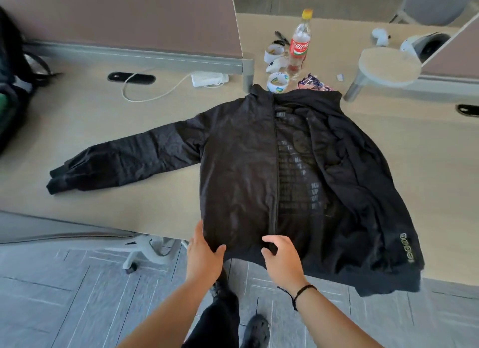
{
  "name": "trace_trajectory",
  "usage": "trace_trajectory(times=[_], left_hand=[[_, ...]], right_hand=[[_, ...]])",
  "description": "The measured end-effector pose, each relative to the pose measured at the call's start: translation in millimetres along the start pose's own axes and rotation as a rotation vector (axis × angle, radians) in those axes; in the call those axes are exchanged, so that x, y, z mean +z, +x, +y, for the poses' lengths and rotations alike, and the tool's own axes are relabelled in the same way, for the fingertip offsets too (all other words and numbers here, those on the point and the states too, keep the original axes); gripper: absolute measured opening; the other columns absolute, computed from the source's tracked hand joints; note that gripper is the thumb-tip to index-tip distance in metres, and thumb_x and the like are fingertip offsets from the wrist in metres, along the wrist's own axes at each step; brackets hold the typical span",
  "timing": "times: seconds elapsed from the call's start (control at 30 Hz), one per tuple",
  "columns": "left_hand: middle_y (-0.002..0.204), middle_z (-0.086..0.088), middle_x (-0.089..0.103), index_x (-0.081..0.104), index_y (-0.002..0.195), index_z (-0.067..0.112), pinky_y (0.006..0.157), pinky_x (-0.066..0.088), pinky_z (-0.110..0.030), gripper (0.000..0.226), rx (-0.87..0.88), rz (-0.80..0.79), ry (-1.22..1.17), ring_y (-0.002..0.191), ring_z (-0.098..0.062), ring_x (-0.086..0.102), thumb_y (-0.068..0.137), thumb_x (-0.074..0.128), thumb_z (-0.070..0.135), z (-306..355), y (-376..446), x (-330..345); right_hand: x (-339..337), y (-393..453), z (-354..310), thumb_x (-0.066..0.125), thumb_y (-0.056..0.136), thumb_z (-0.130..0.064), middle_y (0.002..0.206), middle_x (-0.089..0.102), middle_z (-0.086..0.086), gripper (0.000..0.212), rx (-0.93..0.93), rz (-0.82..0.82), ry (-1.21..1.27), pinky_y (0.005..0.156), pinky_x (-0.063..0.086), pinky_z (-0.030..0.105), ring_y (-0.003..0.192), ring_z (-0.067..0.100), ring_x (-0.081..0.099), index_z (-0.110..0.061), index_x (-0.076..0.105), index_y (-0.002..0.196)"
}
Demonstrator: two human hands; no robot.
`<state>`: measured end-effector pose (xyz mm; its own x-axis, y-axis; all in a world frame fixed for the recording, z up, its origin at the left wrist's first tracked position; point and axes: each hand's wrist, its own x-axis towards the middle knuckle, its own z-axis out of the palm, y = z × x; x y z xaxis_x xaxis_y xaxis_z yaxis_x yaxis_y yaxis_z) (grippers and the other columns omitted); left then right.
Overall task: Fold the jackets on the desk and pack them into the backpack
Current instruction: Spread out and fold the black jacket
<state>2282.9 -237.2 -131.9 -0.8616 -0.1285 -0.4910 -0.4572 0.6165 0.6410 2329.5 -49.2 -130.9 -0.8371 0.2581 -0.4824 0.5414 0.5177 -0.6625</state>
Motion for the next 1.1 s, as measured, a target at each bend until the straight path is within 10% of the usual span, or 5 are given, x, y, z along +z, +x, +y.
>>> trace_trajectory(times=[0.27,0.5,0.8,1.0,1.1], left_hand=[[0.078,-0.004,0.05,0.009,0.158,0.03,0.063,0.048,-0.027,0.087,-0.126,0.015,-0.217,0.07,-0.017,0.057,0.094,0.062,0.005,-2,-4,-1],[0.116,-0.005,0.05,0.03,0.147,0.031,0.088,0.048,-0.038,0.059,0.033,0.147,-0.084,0.094,-0.016,0.052,0.098,0.052,0.005,-17,-17,-29],[0.139,-0.009,0.038,0.03,0.147,0.03,0.089,0.053,-0.043,0.065,0.136,0.103,0.335,0.115,-0.029,0.053,0.094,0.067,0.028,-16,-26,-34],[0.163,-0.004,0.018,0.018,0.154,0.032,0.115,0.035,-0.042,0.071,0.387,0.034,0.571,0.147,-0.027,0.022,0.097,0.059,0.039,25,-29,-3],[0.167,-0.003,0.006,0.014,0.156,0.032,0.121,0.028,-0.042,0.069,0.526,-0.073,0.591,0.153,-0.024,0.011,0.1,0.053,0.04,47,-28,17]], right_hand=[[-10,8,11,0.062,0.095,-0.007,0.107,0.071,0.0,0.028,0.091,-0.013,0.226,0.054,0.046,0.018,0.052,0.001,0.057,-0.025,0.07,0.114],[0,-3,21,0.063,0.095,-0.009,0.122,0.068,-0.004,0.028,-0.009,-0.048,-0.011,0.093,0.043,0.018,0.117,0.015,0.061,-0.02,0.072,0.119],[0,-10,25,0.058,0.097,-0.009,0.112,0.07,0.004,0.034,0.033,-0.051,-0.058,0.054,0.042,0.003,0.066,0.005,0.059,-0.02,0.066,0.128],[-25,-20,29,0.062,0.097,-0.02,0.137,0.062,0.003,0.039,0.078,-0.048,-0.04,0.098,0.043,0.022,0.122,0.018,0.059,-0.016,0.061,0.136],[-48,-23,30,0.064,0.096,-0.029,0.132,0.062,0.001,0.045,0.133,0.018,0.004,0.091,0.045,0.022,0.109,0.016,0.06,-0.019,0.057,0.14]])
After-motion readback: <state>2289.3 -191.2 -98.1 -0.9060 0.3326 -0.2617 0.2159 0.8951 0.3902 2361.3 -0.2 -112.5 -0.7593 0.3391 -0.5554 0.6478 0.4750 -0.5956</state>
